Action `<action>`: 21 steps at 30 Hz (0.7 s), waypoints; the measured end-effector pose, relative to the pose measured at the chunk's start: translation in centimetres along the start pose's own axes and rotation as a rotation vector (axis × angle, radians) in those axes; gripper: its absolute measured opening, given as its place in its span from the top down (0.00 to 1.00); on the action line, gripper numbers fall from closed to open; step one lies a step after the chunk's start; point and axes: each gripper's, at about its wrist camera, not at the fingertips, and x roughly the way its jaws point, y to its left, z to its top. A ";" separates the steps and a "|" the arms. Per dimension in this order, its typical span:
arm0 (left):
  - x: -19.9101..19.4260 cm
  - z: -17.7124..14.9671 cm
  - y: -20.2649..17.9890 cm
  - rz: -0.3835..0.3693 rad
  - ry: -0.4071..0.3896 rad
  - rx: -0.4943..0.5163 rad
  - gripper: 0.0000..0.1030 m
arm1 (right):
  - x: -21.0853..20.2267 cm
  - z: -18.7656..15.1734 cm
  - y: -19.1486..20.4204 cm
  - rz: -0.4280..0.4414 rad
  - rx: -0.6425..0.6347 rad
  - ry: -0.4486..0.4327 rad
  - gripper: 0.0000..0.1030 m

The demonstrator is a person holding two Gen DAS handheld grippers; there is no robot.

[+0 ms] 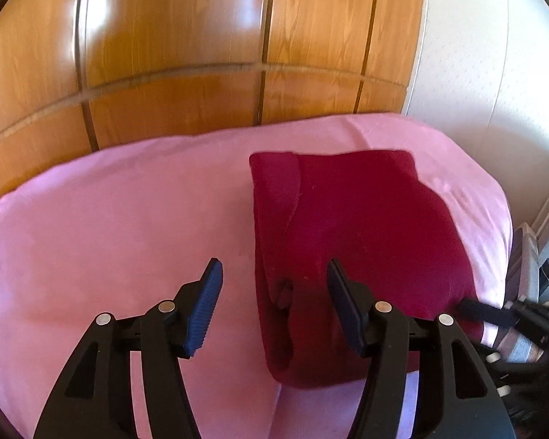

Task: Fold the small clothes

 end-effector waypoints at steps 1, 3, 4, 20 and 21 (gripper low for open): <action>-0.3 0.0 -0.1 0.003 -0.011 0.002 0.43 | -0.9 0.4 -0.1 0.000 0.011 -0.026 0.45; -0.4 -0.1 -0.2 -0.002 -0.012 0.003 0.43 | -1.8 1.5 -0.5 -0.001 0.029 -0.061 0.45; -0.4 -0.2 -0.3 -0.001 -0.013 0.006 0.43 | -2.1 2.2 -0.7 -0.008 0.037 -0.073 0.45; 3.1 -1.8 0.3 -0.043 0.082 -0.031 0.42 | 3.4 1.8 -1.3 -0.211 0.061 -0.019 0.42; 3.4 -1.9 0.6 -0.051 0.090 -0.049 0.41 | 3.4 1.7 -1.3 -0.218 0.059 -0.023 0.42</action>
